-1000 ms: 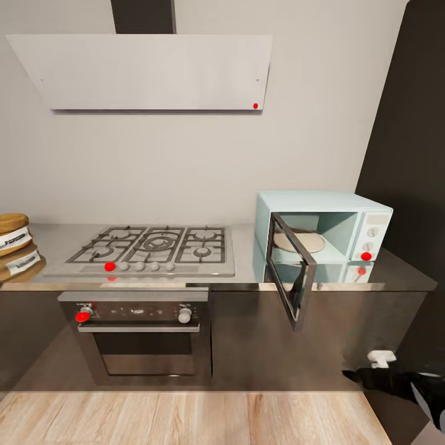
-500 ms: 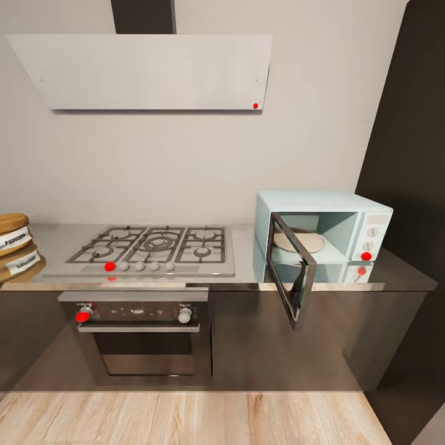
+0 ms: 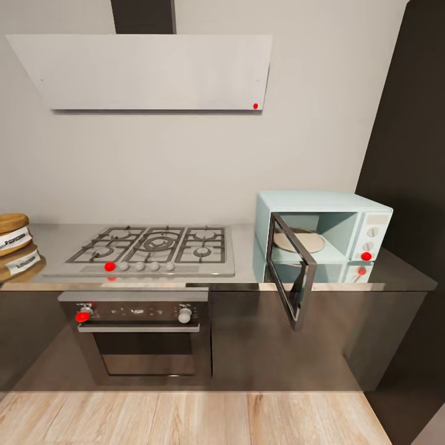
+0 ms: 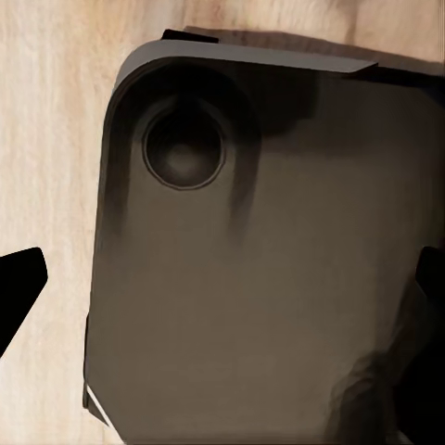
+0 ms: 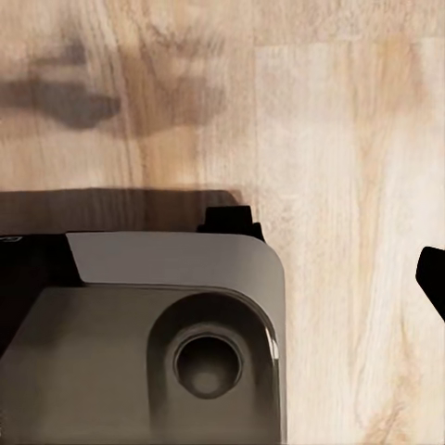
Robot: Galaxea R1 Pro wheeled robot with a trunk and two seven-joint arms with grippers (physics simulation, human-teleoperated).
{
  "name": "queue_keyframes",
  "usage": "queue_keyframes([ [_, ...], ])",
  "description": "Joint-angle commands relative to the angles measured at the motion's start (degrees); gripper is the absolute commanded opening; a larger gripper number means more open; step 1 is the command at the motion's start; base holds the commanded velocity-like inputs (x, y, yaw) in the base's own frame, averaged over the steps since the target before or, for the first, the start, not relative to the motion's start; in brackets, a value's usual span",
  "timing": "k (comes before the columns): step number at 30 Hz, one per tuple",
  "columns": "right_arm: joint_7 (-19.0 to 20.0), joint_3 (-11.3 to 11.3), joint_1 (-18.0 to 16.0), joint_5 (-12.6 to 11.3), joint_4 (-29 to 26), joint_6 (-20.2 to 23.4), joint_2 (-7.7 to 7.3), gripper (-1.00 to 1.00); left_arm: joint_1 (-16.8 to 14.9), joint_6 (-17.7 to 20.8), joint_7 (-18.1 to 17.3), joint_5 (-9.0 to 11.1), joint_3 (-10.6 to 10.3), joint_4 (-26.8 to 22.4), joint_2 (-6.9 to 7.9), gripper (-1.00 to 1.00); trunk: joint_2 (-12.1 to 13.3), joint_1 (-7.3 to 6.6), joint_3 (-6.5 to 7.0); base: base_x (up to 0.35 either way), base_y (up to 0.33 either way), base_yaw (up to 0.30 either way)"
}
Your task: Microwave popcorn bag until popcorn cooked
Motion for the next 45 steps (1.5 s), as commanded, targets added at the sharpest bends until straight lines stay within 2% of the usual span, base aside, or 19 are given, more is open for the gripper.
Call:
queue_keyframes([
  [1, 0.1, -0.48, -0.05, 0.26, 0.18, -0.22, -0.05, 1.0, 0.01, -0.11, 0.06, 0.42, 0.05, -0.05, -0.07, 1.0, -0.03, 0.0, -0.05, 0.0, 0.0, 0.0],
  [12, 0.1, -0.46, -0.05, 0.15, 0.18, 0.49, 0.04, 1.0, 0.01, -0.12, 0.06, 0.35, -0.02, -0.05, -0.18, 1.0, -0.03, 0.0, -0.05, 0.0, 0.0, 0.037],
  [28, 0.08, -0.48, -0.07, 0.15, 0.18, 0.49, 0.02, 1.0, 0.01, -0.27, 0.1, 0.52, 0.12, -0.05, -0.1, 1.0, -0.03, 0.0, -0.05, 0.0, 0.0, 0.264],
  [33, 0.07, -0.48, -0.05, 0.15, 0.18, 0.51, 0.02, 1.0, 0.01, -3.98, 0.13, 0.61, 0.04, 0.19, -0.05, 1.0, -0.03, 0.0, -0.05, 0.0, 0.0, 0.268],
  [45, 0.01, -0.48, -0.07, 0.15, 0.19, 0.5, 0.05, 1.0, 0.01, -4.34, 0.06, 0.75, 0.03, 0.3, -0.01, 1.0, -0.03, 0.0, -0.05, 0.0, 0.0, 0.268],
])
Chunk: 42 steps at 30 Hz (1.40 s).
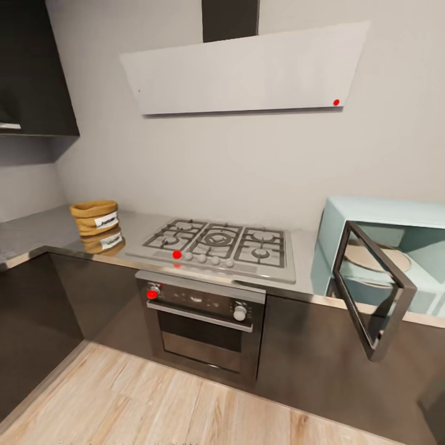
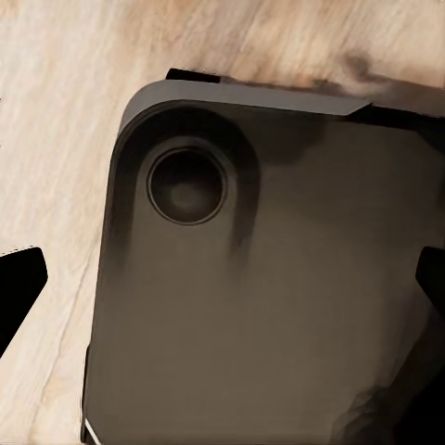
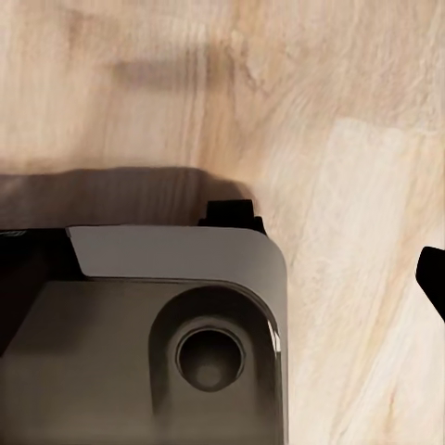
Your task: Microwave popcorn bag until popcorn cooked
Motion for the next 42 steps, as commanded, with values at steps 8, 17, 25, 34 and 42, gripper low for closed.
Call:
queue_keyframes([
  [8, 0.04, -0.48, 0.65, 0.3, 0.18, -0.4, -0.12, 1.0, 0.01, -0.1, 0.11, 0.4, 0.12, -0.05, -0.02, 1.0, -0.03, 0.0, -0.05, 0.0, 0.0, 0.268],
  [17, 0.02, -0.48, 0.66, 0.3, 0.18, -0.4, -0.14, 1.0, 0.01, -0.1, 0.06, 0.4, 0.12, -0.05, -0.02, 1.0, -0.03, 0.0, -0.05, 0.0, 0.0, 0.268],
  [25, 0.01, -0.48, 0.67, 0.3, 0.18, -0.4, -0.12, 1.0, 0.01, -0.1, 0.06, 0.4, 0.12, -0.05, -0.02, 1.0, -0.03, 0.0, -0.05, 0.0, 0.0, 0.268],
  [34, 0.01, -0.48, 0.67, 0.3, 0.18, -0.4, -0.09, 1.0, 0.01, 0.07, 0.09, 0.45, 0.21, -0.05, 0.14, 1.0, -0.03, 0.0, -0.02, 0.0, 0.0, 0.268],
  [42, 0.01, -0.48, 0.64, 0.3, 0.18, -0.4, -0.08, 1.0, 0.01, 0.25, 0.06, 0.42, 0.17, 0.04, 0.06, 1.0, -0.03, 0.0, 0.18, 0.0, 0.0, 0.268],
])
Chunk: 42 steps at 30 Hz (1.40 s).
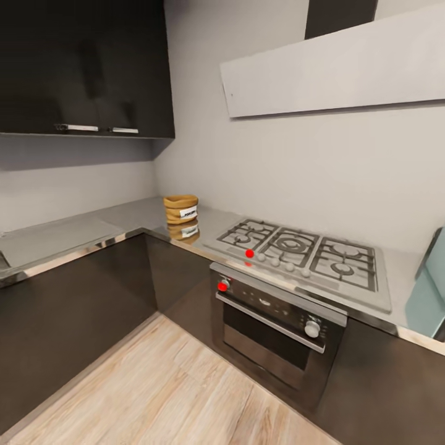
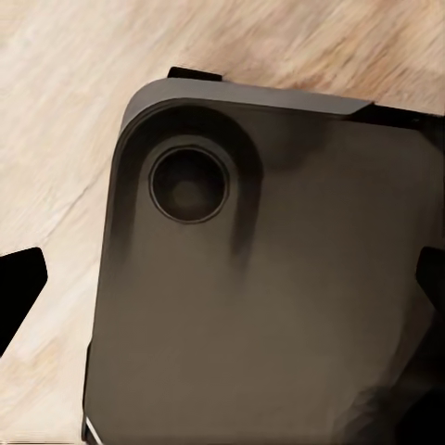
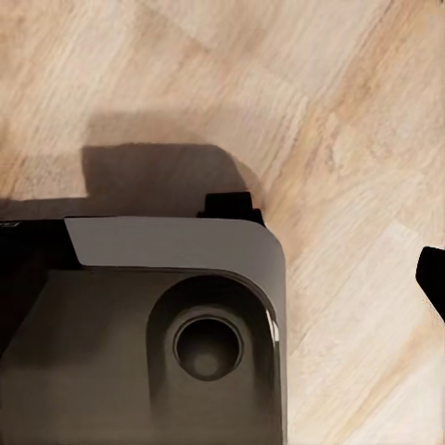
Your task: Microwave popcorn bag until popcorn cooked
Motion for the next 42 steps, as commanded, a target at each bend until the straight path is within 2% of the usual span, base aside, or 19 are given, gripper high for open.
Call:
queue_keyframes([
  [1, 0.1, -0.48, -0.05, 0.31, 0.18, -0.31, -0.06, 1.0, 0.01, -0.1, 0.06, 0.34, 0.07, -0.05, -0.04, 1.0, -0.03, 0.0, -0.02, 0.0, 0.0, 0.268],
  [39, 0.19, -0.49, -0.02, 0.31, 0.18, -0.12, -0.17, 1.0, 0.01, -0.54, 0.05, 0.33, -0.01, -0.05, -0.05, 1.0, -0.03, 0.0, 1.22, 0.0, 0.0, 0.261],
  [42, 0.27, -0.38, -0.03, 0.52, 0.11, 1.64, -0.42, 1.0, 0.01, -0.54, 0.05, 0.33, 0.0, -0.05, -0.09, 1.0, -0.03, 0.0, 1.24, 0.0, 0.0, 0.029],
])
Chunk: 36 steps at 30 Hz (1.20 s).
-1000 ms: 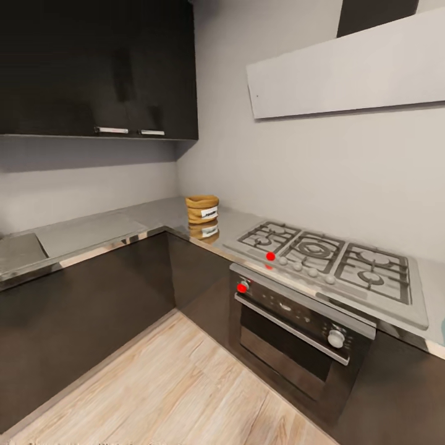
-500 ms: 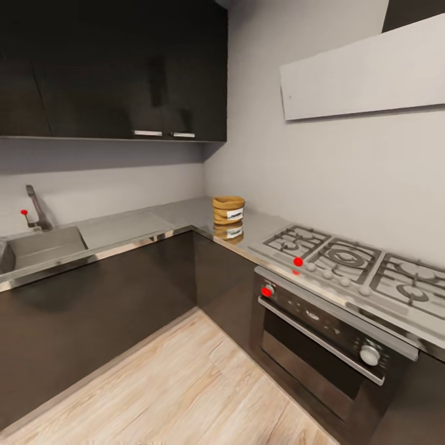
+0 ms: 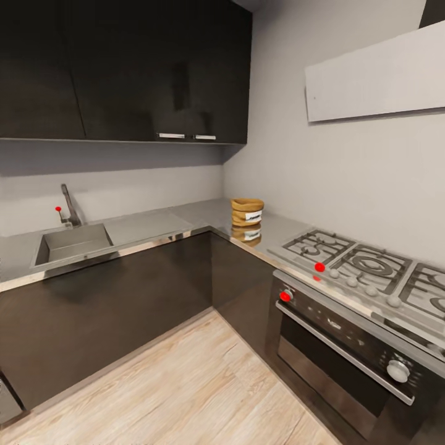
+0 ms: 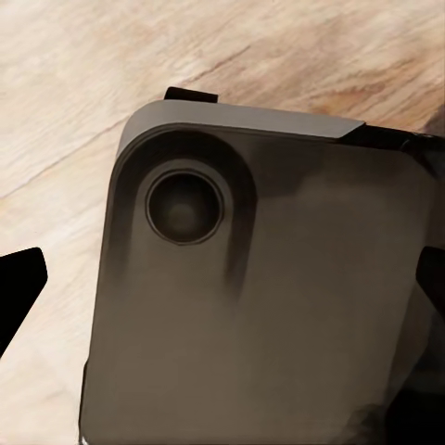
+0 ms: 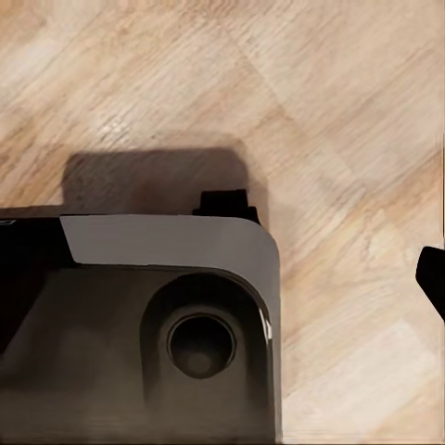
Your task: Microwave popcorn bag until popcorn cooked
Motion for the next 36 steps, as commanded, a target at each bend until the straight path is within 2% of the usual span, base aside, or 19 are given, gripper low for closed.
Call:
queue_keyframes([
  [1, 0.15, -0.4, -0.08, 0.45, 0.17, -0.13, -0.04, 1.0, 0.01, -0.14, 0.06, 0.22, -0.03, -0.09, -0.06, 1.0, -0.03, 0.0, -0.05, 0.0, 0.0, 0.003],
  [13, 0.1, -0.06, -0.08, 0.56, 0.16, -0.12, 0.16, 1.0, 0.01, -0.28, -0.57, 0.11, -0.21, -0.14, 0.07, 1.0, -0.03, 0.0, -0.05, 0.034, 0.028, 0.0],
  [36, 0.01, -0.12, -0.06, 0.56, 0.16, -0.12, 0.16, 1.0, 0.01, -0.28, -0.64, -0.01, -0.22, -0.12, 0.07, 1.0, -0.03, 0.0, -0.05, 0.238, 0.211, 0.0],
])
